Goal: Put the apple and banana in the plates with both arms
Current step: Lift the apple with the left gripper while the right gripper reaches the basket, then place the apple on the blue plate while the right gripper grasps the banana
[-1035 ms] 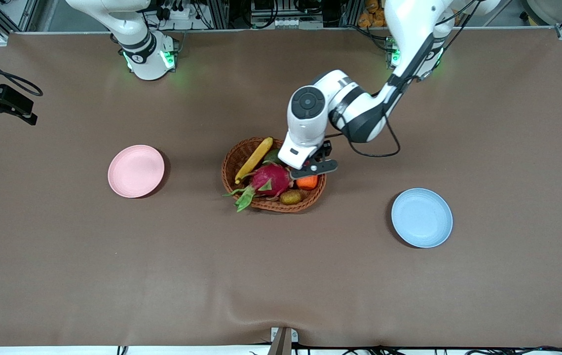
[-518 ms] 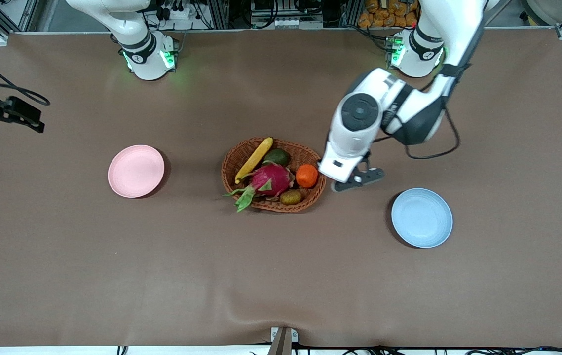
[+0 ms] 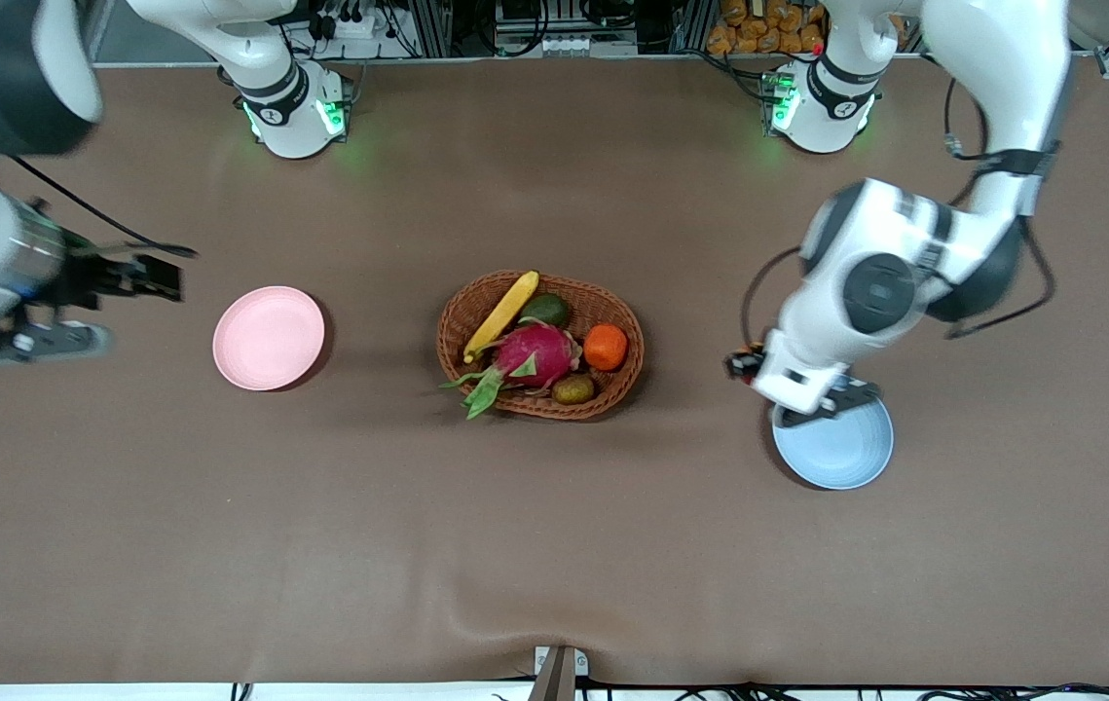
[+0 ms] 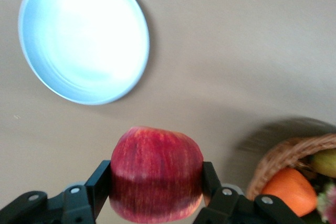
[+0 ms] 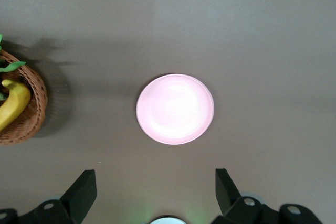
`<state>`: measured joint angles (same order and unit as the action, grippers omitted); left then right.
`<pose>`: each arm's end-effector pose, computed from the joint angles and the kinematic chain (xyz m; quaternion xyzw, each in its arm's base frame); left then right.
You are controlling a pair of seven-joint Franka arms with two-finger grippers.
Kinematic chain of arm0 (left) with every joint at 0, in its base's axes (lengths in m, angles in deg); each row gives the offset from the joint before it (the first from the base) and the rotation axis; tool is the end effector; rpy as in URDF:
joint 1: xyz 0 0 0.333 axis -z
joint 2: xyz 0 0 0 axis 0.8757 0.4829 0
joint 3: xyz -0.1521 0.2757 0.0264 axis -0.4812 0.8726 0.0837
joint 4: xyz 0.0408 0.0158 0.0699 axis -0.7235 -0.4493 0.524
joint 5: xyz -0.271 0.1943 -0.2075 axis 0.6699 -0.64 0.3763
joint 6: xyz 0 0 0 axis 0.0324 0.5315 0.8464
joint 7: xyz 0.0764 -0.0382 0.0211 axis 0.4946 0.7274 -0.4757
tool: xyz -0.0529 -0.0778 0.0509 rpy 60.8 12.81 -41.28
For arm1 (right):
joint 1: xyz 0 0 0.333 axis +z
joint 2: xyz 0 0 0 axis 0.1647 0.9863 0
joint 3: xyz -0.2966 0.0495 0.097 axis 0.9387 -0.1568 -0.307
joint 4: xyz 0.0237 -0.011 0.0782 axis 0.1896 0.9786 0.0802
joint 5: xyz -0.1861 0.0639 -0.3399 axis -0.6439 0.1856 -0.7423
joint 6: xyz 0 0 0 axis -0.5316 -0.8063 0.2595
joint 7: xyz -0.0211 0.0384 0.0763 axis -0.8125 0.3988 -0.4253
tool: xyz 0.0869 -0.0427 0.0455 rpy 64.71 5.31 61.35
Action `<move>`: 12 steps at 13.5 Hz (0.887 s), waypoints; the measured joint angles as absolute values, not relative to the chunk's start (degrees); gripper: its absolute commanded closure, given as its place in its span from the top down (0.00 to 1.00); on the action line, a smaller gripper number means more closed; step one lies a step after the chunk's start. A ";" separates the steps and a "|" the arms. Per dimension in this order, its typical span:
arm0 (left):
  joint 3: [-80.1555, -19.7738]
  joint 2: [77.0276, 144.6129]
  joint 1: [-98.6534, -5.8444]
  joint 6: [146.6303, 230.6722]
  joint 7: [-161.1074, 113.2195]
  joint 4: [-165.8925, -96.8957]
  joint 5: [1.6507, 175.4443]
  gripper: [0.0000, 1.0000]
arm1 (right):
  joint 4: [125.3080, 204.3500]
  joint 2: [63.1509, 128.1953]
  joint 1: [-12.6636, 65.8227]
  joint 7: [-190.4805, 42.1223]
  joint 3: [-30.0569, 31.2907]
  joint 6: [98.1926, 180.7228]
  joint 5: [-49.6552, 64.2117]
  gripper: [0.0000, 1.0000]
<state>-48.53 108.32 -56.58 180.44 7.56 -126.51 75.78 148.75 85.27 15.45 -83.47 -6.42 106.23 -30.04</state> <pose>0.6115 -0.2133 0.3752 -0.9875 -0.1384 0.0745 0.0112 0.5977 0.0767 0.5403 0.9925 0.0285 -0.1186 0.0124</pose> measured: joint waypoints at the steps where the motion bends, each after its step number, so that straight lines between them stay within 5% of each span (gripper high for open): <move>1: -48.50 108.32 -58.72 180.30 5.54 -126.63 76.07 0.00 | 148.85 86.91 16.13 -87.74 -6.47 106.33 -27.49 1.00; 7: -48.44 110.69 -64.79 180.00 1.27 -128.22 76.33 0.00 | 149.28 97.74 17.18 -105.04 -6.48 108.52 -12.84 1.00; 12: -48.39 116.27 -66.94 181.16 0.76 -128.12 76.32 0.00 | 149.36 103.90 24.67 -117.38 -6.64 116.15 -10.16 0.69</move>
